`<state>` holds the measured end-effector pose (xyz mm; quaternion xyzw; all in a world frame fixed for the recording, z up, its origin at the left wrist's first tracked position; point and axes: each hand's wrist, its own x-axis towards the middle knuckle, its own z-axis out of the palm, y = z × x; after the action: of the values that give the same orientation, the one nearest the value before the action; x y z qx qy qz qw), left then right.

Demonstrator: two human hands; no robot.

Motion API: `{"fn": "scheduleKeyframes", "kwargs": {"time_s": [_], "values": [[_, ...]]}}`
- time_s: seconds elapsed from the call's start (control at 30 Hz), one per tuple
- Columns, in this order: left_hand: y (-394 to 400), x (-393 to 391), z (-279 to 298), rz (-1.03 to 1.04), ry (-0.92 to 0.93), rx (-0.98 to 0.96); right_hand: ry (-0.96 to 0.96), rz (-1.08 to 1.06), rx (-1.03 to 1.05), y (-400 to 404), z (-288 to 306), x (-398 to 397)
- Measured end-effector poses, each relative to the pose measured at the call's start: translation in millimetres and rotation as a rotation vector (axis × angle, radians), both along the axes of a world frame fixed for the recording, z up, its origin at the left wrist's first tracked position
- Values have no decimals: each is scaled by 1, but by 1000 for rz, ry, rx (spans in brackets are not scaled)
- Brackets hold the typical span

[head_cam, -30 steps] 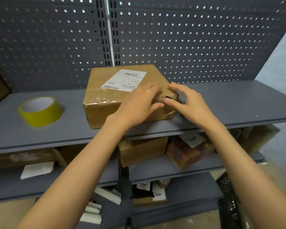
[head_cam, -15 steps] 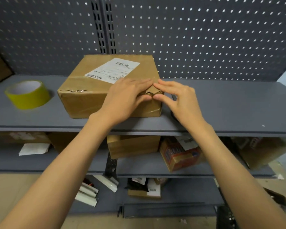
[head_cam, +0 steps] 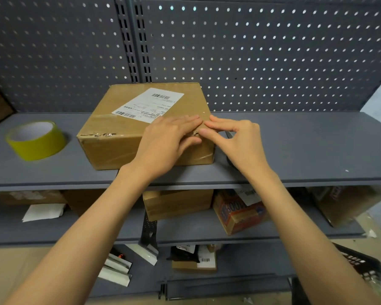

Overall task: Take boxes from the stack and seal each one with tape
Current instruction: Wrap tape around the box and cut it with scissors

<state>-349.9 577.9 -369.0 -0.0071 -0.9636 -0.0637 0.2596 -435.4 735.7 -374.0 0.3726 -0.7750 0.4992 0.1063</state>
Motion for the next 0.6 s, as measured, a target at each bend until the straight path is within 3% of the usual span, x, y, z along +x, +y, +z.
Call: {"fn": "scheduleKeyframes", "kwargs": {"time_s": [0.4, 0.6], "values": [[-4, -2, -1, -25, -12, 3, 387, -121, 19, -4, -29, -6], [-6, -7, 0, -24, 46, 59, 228, -21, 62, 2, -22, -4]]}}
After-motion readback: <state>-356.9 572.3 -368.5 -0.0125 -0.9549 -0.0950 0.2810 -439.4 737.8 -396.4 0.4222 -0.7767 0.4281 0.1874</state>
